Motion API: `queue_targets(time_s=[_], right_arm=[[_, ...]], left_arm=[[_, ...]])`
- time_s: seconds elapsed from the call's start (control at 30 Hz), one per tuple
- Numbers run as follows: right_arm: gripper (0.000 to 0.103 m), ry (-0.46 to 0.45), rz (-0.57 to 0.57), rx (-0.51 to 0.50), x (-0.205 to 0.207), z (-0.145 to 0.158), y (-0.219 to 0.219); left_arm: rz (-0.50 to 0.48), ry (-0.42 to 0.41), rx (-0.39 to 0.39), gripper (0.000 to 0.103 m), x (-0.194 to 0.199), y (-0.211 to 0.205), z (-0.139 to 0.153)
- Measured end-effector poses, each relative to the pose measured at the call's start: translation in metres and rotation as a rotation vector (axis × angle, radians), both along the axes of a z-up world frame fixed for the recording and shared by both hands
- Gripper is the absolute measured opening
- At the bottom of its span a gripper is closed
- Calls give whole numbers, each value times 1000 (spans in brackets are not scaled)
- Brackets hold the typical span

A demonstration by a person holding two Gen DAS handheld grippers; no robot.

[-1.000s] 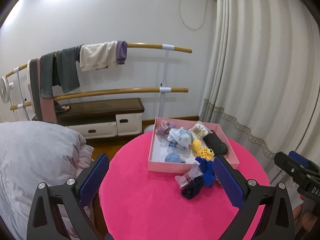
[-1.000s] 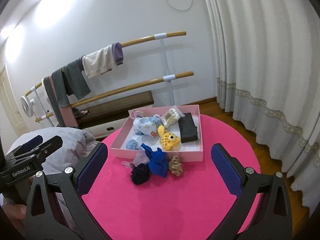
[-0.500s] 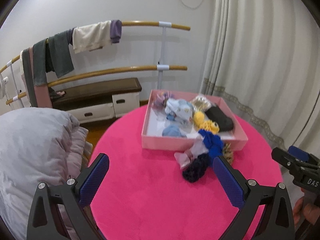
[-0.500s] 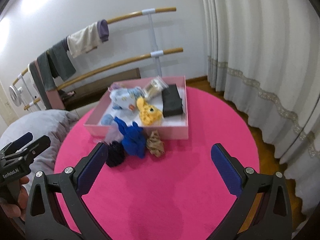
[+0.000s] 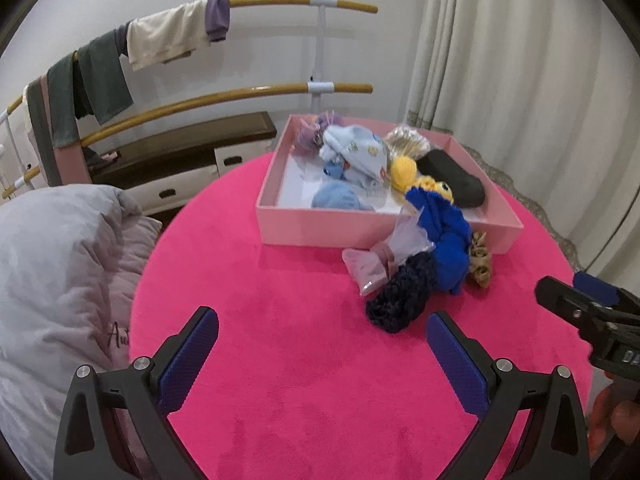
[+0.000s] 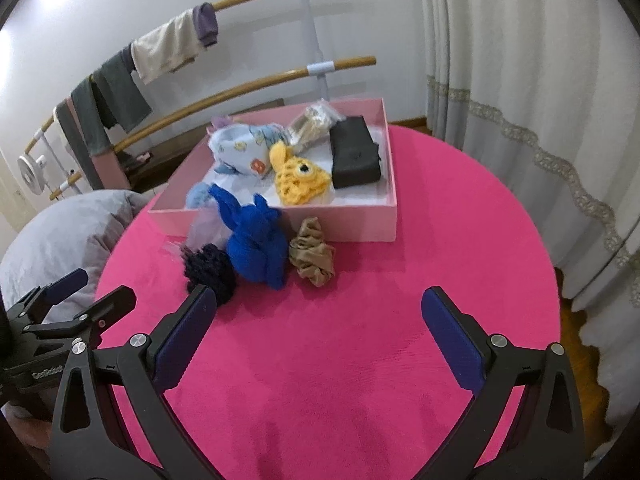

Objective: Organize soft objects
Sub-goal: 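Grasp the beige scrunchie with the right gripper while the left grasps the navy crocheted scrunchie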

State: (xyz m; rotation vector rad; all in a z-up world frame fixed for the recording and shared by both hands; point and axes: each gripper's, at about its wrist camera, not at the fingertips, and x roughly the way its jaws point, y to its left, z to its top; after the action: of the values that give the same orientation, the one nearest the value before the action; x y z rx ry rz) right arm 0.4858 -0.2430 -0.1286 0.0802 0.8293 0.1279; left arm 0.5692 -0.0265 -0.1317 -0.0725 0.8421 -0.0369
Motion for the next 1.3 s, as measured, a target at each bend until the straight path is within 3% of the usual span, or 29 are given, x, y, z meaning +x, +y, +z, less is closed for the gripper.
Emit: queue_targets(time_s=[0.33, 0.57, 0.67, 0.8, 0.9, 0.97, 1.1, 1.3], right_arm=[[86, 77, -8, -26, 26, -37, -8], [82, 94, 14, -7, 44, -47, -12], [74, 104, 28, -10, 58, -53, -9], [72, 94, 43, -9, 71, -57, -2], [56, 83, 50, -1, 76, -57, 3], [35, 79, 63, 5, 78, -57, 6], [24, 74, 57, 17, 73, -58, 7], [23, 81, 23, 39, 54, -57, -8]], left_arm=[[-47, 58, -17, 103, 29, -26, -40], [-40, 88, -24, 98, 60, -41, -63], [-19, 112, -35, 85, 74, -40, -75], [-8, 105, -61, 77, 82, -29, -77], [-1, 102, -67, 71, 84, -21, -78], [5, 103, -68, 71, 86, -17, -79], [13, 99, -69, 70, 90, -16, -77], [-3, 94, -99, 36, 78, -8, -73]])
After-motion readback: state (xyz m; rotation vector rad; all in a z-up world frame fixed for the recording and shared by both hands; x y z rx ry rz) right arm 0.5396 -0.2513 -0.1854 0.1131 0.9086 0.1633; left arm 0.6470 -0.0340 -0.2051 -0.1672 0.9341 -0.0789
